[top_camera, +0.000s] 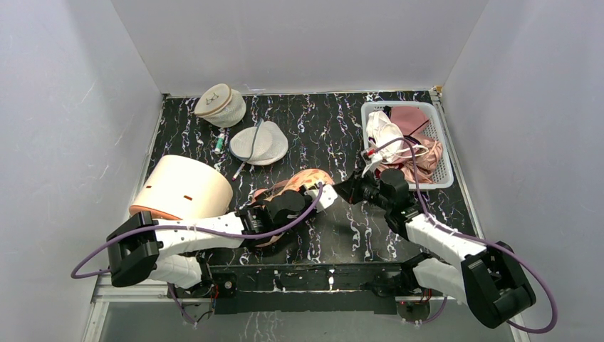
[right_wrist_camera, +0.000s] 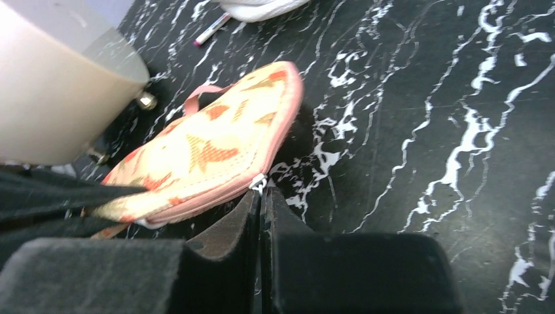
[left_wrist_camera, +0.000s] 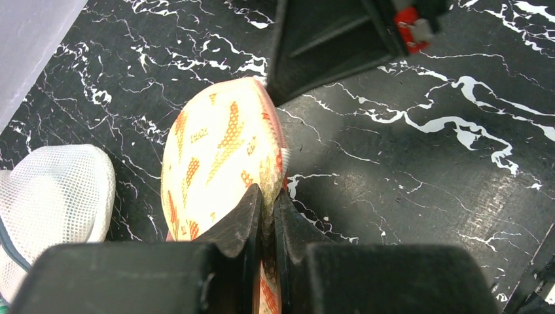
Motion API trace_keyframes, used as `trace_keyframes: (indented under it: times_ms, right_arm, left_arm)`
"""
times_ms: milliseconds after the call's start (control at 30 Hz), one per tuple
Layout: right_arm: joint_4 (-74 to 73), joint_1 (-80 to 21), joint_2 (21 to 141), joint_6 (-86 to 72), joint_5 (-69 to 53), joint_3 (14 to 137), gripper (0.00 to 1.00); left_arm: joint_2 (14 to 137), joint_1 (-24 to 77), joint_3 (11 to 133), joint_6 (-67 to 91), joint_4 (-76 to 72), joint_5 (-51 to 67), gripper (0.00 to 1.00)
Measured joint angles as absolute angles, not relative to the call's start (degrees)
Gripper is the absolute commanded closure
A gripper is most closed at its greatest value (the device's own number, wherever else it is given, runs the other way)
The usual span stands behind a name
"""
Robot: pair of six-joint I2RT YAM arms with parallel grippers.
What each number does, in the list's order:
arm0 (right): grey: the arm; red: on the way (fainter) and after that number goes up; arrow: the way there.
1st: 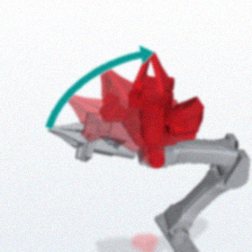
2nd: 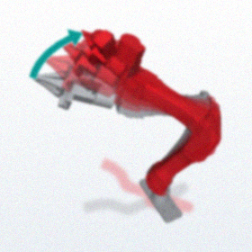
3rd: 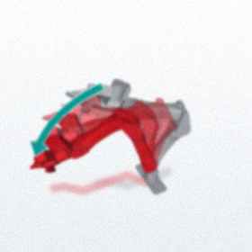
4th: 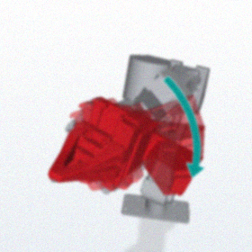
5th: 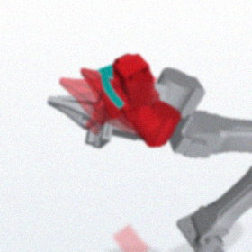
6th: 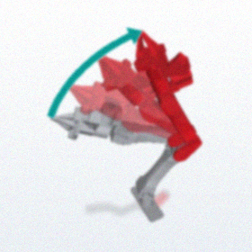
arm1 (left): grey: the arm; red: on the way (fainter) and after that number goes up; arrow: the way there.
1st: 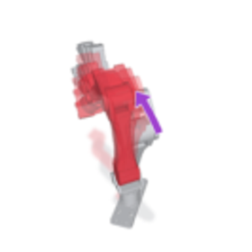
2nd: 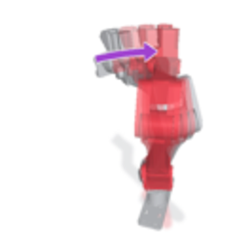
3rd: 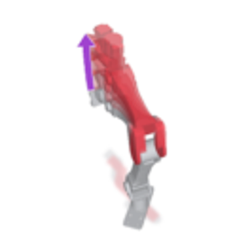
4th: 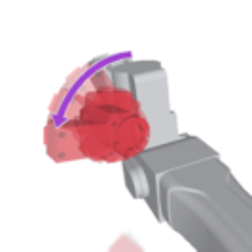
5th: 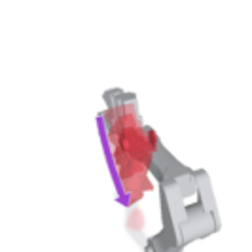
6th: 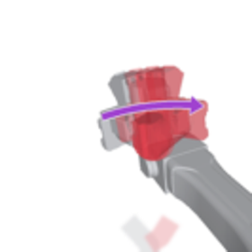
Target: Unzip the laundry bag and remove the bra
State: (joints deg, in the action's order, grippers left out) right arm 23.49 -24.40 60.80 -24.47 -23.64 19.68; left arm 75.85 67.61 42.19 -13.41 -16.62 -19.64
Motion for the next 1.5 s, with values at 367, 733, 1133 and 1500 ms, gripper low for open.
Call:
trace_keyframes:
  times_ms: [367, 733, 1133, 1500]
  right_arm:
    - [18.76, -22.02, 68.62, -21.74, -23.88, 25.32, 1.0]
    - [15.7, -20.58, 61.69, -20.25, -27.38, 22.74, 1.0]
    - [10.07, -20.56, 56.18, -21.56, -30.26, 21.04, 1.0]
    - [7.99, -20.56, 54.06, -23.0, -31.53, 20.73, 1.0]
  left_arm:
    - [75.16, 67.2, 39.97, -15.09, -18.9, -17.26, 1.0]
    - [80.77, 67.51, 44.64, -3.42, -11.44, -13.85, 0.4]
    - [87.35, 67.51, 59.4, 27.53, 3.22, -18.48, 0.41]
    - [95.44, 67.53, 65.58, 32.01, 8.38, -22.87, 0.61]
